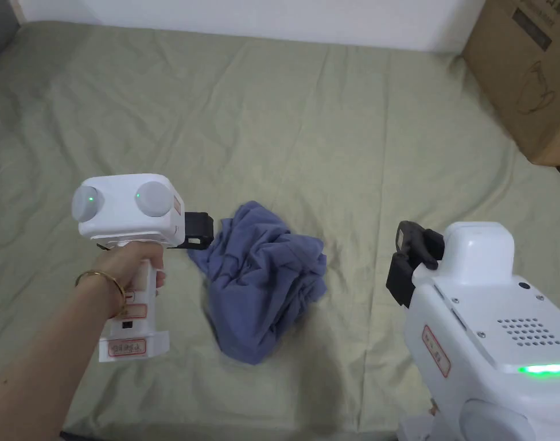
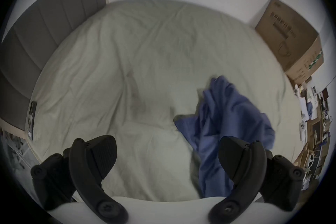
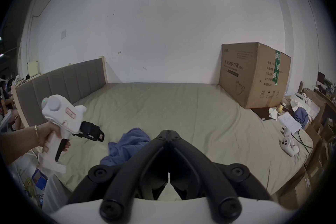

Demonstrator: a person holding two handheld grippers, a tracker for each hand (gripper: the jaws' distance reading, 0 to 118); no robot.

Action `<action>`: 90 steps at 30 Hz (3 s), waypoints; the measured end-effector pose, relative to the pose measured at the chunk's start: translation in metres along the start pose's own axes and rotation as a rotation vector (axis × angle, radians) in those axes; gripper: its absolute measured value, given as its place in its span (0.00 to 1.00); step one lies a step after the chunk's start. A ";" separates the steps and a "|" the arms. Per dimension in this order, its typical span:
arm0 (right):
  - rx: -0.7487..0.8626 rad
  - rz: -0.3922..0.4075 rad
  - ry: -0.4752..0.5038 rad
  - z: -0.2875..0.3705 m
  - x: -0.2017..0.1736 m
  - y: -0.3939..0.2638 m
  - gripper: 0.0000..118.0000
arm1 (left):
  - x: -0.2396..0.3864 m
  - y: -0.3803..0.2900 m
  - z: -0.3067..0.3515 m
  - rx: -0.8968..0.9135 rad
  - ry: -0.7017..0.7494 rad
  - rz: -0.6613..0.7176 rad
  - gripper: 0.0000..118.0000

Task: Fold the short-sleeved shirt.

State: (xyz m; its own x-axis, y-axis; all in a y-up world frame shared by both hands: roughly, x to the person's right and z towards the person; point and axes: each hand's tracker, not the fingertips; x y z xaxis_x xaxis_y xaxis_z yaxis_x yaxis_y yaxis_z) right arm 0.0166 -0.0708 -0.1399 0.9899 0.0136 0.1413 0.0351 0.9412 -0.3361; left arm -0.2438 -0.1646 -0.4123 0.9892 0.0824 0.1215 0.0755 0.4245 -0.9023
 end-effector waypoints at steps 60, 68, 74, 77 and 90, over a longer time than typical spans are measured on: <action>-0.675 -0.055 0.180 -0.217 0.002 0.006 0.95 | 0.002 -0.032 0.044 0.159 -0.181 0.031 0.01; -0.844 -0.260 0.205 -0.262 -0.012 -0.034 0.78 | -0.006 -0.032 0.024 0.141 -0.163 0.035 0.01; -0.764 -0.278 0.246 -0.227 0.003 -0.002 0.01 | -0.018 -0.029 0.028 0.144 -0.201 0.121 0.01; -0.656 -0.259 0.265 -0.194 0.025 0.033 0.01 | -0.021 -0.029 0.045 0.194 -0.204 0.130 0.01; -0.183 -0.265 0.187 -0.021 0.132 0.201 0.01 | -0.072 0.016 0.222 0.652 -0.190 0.163 0.01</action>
State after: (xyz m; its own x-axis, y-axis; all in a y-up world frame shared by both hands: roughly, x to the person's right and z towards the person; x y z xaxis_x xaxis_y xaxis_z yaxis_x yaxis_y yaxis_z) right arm 0.1571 0.1128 -0.2082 0.9506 -0.3001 0.0787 0.3005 0.8276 -0.4740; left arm -0.3422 0.0363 -0.3433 0.9378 0.3223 0.1294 -0.2220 0.8429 -0.4902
